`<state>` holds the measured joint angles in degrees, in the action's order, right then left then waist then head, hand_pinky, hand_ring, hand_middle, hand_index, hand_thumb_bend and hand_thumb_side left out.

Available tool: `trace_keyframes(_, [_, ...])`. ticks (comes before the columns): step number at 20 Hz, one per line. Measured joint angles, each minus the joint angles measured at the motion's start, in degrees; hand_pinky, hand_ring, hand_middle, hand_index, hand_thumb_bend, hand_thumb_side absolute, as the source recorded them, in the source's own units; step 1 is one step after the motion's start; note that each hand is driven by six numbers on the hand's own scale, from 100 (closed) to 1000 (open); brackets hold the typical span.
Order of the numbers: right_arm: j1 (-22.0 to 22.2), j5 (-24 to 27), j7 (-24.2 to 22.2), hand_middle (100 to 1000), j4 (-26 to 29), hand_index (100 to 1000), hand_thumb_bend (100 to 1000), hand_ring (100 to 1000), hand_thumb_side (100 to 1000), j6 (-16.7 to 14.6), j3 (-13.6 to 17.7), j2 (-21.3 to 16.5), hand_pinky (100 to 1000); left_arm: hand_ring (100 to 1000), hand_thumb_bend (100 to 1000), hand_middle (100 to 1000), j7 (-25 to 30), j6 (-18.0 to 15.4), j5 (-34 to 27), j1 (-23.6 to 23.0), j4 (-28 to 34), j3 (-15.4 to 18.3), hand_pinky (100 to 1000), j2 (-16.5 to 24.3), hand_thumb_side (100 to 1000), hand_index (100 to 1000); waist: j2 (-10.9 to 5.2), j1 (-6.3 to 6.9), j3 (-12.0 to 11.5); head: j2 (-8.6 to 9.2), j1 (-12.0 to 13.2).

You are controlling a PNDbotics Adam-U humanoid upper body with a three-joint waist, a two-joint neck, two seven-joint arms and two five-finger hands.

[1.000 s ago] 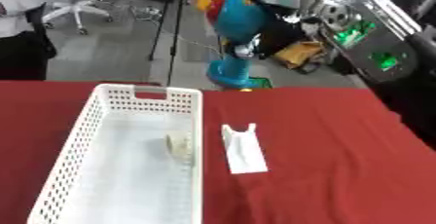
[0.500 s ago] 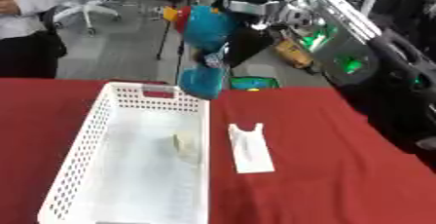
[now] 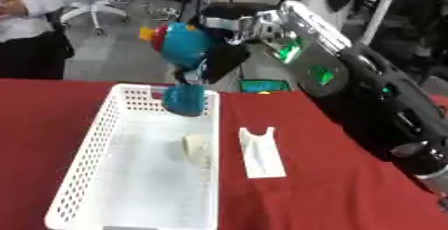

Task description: Pick up objects on the table and place them in the box.

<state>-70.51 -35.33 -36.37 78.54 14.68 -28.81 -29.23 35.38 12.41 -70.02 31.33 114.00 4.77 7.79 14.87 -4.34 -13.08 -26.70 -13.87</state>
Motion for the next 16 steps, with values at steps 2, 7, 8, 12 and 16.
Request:
trace_keyframes(2, [0.4, -0.8, 0.2, 211, -0.9, 376, 100, 215, 489, -0.2, -0.1, 1.0, 100, 496, 100, 566, -0.1, 0.1, -0.1, 0.1, 0.0, 0.0, 594, -0.5, 841, 634, 0.01, 0.11, -0.4, 0.02, -0.4])
trace_keyframes(7, [1.5, -4.5, 1.7, 212, -4.2, 376, 100, 216, 489, -1.0, 0.0, 4.0, 100, 496, 100, 565, -0.2, 0.2, -0.2, 0.5, 0.0, 0.0, 592, -1.7, 840, 634, 0.33, 0.7, -1.6, 0.59, -1.5])
trace_keyframes(8, [1.8, -5.5, 2.1, 213, -5.0, 377, 100, 218, 493, -1.2, 0.2, 4.6, 100, 496, 100, 566, -0.2, 0.2, -0.2, 0.6, 0.0, 0.0, 593, -1.8, 841, 634, 0.39, 0.73, -1.7, 0.64, -1.6])
trace_keyframes(12, [2.7, -10.1, 4.8, 218, -7.9, 399, 100, 246, 492, -2.1, 0.9, 6.5, 100, 496, 100, 566, -0.2, 0.2, -0.2, 0.8, 0.0, 0.0, 593, -2.3, 842, 634, 0.63, 0.93, -2.0, 1.2, -1.9])
trace_keyframes(16, [3.5, -13.7, 7.7, 261, -9.9, 456, 100, 327, 525, -3.6, 0.9, 7.5, 134, 496, 100, 566, -0.2, 0.2, -0.2, 0.9, 0.0, -0.1, 595, -2.3, 842, 634, 0.81, 1.13, -2.2, 1.69, -1.9])
